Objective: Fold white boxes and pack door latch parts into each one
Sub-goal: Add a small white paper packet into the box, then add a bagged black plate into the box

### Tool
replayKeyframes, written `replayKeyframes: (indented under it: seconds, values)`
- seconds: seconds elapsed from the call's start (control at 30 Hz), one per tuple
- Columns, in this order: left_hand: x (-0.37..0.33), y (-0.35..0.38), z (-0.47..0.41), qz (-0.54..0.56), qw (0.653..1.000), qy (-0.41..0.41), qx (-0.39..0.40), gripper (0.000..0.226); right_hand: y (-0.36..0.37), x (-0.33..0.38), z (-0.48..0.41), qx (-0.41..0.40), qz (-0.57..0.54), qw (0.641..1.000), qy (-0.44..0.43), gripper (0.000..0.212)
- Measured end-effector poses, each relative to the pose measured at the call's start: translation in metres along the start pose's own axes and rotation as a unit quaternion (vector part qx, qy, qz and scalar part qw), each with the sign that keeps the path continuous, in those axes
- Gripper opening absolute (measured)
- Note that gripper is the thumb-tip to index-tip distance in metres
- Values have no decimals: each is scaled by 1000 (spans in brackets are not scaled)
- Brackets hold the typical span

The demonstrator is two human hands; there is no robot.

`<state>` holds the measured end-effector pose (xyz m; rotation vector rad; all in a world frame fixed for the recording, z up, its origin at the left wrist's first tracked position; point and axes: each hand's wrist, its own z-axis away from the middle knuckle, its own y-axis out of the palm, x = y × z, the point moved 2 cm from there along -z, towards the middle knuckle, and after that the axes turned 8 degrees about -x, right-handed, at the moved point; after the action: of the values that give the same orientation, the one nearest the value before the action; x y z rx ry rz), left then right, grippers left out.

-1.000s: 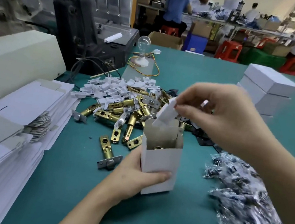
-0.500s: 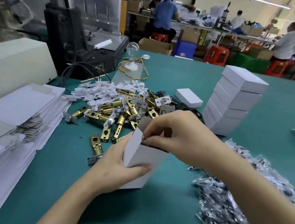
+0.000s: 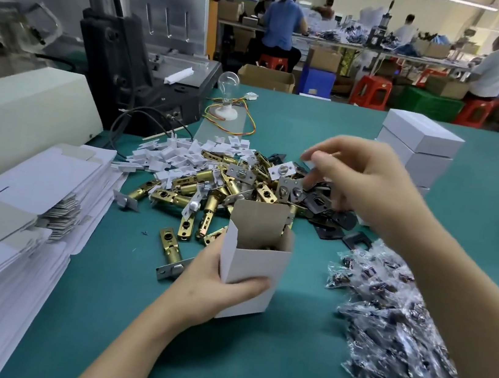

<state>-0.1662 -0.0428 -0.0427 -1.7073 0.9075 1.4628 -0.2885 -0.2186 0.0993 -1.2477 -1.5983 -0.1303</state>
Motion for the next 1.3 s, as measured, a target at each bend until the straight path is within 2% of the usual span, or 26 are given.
replayKeyframes:
  seconds: [0.07,0.17,0.27,0.4,0.5,0.63,0.73,0.8,0.9,0.97,1.17,1.3]
  values:
    - [1,2,-1,6,1000,-5,1,40,-8,-30,-18,-21,129,991,25,14]
    - [1,3,-3,15,1000,-12,3,43,2,-75,-31,64,302,949,62,14]
    - [3,2,-4,18,1000,-16,7,44,19,-109,-34,130,389,910,54,22]
    - [5,1,-4,21,999,-25,8,48,27,-131,-40,162,489,855,56,29]
    - [3,2,-5,24,999,-21,12,44,28,-136,-44,172,499,847,66,37]
    - [3,2,-6,24,999,-21,13,42,26,-138,-46,169,494,850,76,34]
    - [3,2,-6,25,999,-21,13,42,25,-144,-46,149,466,868,89,30]
    - [3,2,-5,28,999,-22,12,43,26,-147,-45,111,444,885,88,39]
    - [4,2,-5,29,999,-24,14,41,30,-151,-46,98,462,877,85,59]
    - [3,2,-5,29,999,-24,14,40,31,-152,-49,101,466,874,93,56]
    - [2,2,-5,28,999,-27,14,40,32,-158,-52,56,416,898,130,38]
    - [4,2,-5,26,999,-29,14,40,33,-163,-53,50,445,882,147,45]
